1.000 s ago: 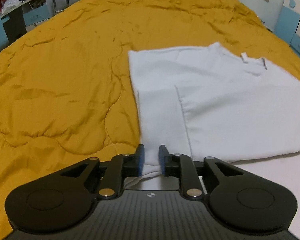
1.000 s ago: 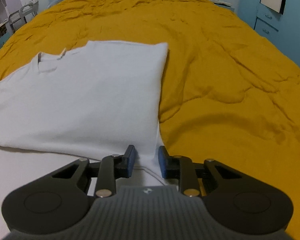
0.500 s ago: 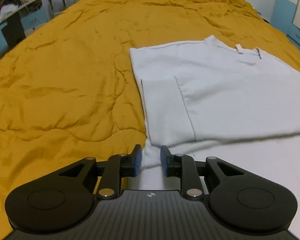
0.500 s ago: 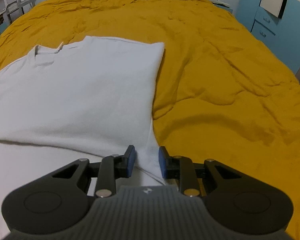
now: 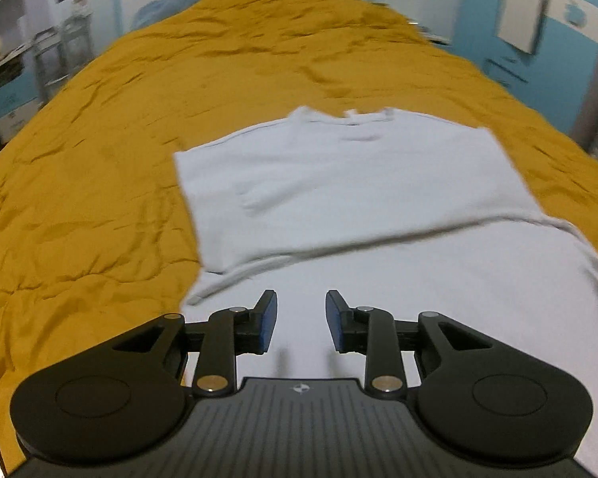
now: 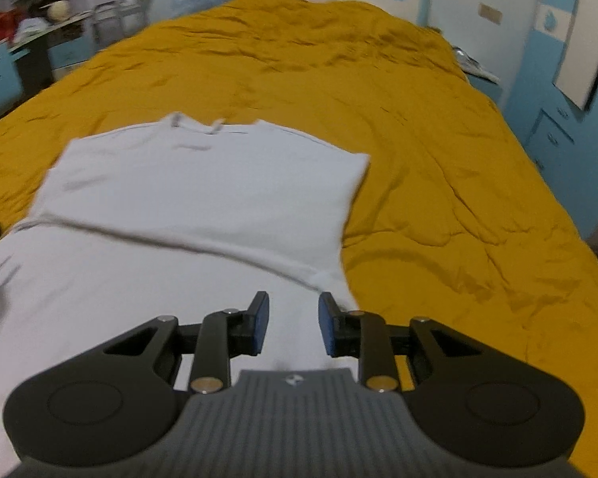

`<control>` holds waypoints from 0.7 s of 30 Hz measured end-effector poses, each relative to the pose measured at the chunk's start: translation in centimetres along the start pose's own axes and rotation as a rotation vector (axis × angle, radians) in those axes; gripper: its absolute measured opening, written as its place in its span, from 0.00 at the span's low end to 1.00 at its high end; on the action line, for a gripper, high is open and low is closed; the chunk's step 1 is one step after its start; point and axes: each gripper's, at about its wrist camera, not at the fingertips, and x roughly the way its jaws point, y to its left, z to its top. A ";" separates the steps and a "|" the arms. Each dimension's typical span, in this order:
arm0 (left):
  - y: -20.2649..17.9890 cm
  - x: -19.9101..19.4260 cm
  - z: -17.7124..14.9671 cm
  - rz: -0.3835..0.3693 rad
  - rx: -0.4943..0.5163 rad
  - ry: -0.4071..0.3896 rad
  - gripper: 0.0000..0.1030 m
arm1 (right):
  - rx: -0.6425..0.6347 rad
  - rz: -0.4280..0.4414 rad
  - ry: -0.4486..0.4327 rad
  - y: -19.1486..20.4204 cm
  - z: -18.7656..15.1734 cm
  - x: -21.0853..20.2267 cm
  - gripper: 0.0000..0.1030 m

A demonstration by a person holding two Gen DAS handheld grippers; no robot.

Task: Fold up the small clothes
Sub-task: 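Move both tools to the long side edge of the folded sweatshirt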

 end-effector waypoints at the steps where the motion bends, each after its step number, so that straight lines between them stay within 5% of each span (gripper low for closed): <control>1: -0.4 -0.6 -0.3 -0.015 0.024 -0.003 0.35 | -0.016 0.012 -0.003 0.4 -0.5 -0.9 0.24; 13: -4.7 -6.7 -7.9 -0.215 0.364 0.018 0.58 | -0.238 0.100 -0.011 5.3 -9.4 -7.8 0.31; 21: -5.9 -9.0 -13.5 -0.226 0.542 0.092 0.72 | -0.286 0.092 -0.068 6.2 -14.5 -10.5 0.36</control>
